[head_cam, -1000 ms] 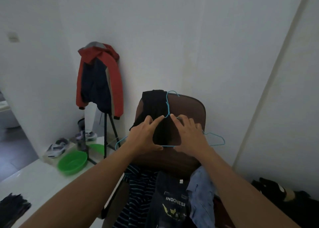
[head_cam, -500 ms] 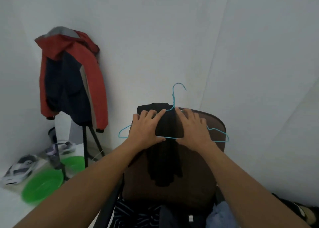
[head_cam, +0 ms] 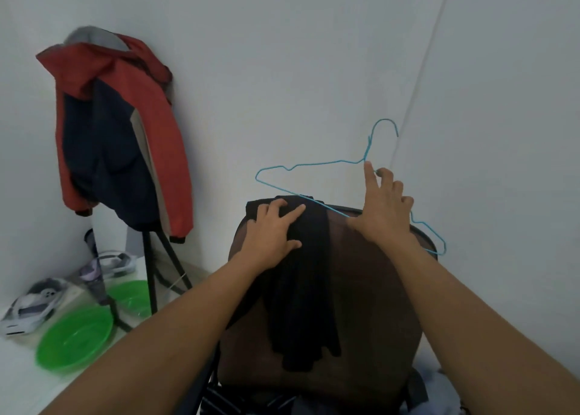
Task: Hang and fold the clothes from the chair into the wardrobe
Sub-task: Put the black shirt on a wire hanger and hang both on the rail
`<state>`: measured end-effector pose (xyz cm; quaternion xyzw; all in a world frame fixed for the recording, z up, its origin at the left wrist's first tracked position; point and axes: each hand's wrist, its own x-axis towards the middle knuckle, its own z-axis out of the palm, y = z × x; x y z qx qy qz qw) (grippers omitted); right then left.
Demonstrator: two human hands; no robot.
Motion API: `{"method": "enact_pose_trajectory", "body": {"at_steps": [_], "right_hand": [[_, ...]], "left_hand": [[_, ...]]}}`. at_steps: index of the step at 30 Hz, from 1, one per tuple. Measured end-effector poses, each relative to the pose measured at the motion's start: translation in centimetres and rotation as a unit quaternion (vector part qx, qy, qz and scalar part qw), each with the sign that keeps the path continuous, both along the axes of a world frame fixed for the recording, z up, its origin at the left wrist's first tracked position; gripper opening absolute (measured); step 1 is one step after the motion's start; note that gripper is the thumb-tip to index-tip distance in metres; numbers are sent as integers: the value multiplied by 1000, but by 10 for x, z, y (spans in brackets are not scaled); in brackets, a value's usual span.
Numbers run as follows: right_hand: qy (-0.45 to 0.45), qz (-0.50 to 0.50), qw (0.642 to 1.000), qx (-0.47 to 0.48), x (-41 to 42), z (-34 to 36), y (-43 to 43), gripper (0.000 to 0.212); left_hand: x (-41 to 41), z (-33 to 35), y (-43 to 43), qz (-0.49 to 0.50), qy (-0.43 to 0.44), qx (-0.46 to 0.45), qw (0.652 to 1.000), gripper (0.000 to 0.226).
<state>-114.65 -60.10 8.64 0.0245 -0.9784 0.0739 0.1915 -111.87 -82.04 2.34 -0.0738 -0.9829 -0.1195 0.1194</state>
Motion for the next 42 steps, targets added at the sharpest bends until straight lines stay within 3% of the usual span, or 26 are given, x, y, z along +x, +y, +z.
{"method": "enact_pose_trajectory", "body": {"at_steps": [5, 9, 13, 16, 20, 23, 25, 27, 30, 37, 42], "right_hand": [[4, 13, 1000, -18, -4, 2, 3, 123], [3, 27, 999, -32, 4, 9, -4, 123], [9, 38, 999, -31, 10, 16, -17, 123], [8, 42, 999, -31, 13, 18, -21, 124], [22, 39, 998, -37, 15, 21, -14, 123], [29, 32, 998, -51, 16, 22, -4, 122], [31, 28, 998, -55, 17, 21, 4, 122], [27, 25, 998, -58, 18, 20, 11, 122], [17, 24, 998, -60, 21, 18, 20, 122], [18, 29, 997, -63, 21, 19, 21, 122], [26, 28, 997, -65, 17, 18, 22, 122]], "left_hand": [[-10, -3, 1, -34, 80, 120, 989, 24], [13, -8, 1, -136, 124, 89, 979, 14], [56, -41, 3, -231, 45, 54, 971, 16], [71, -60, 0, -173, -3, 47, 984, 28], [51, -37, 10, -70, 114, 100, 986, 63], [24, -15, 23, -37, 51, 53, 997, 82], [13, -10, 29, -11, 1, -12, 1000, 83], [12, -14, 29, 8, 17, -16, 1000, 81], [22, -34, 23, -8, 72, 41, 997, 75], [50, -68, 19, -36, 43, 136, 989, 66], [31, -57, 17, -33, 95, 210, 973, 62]]}}
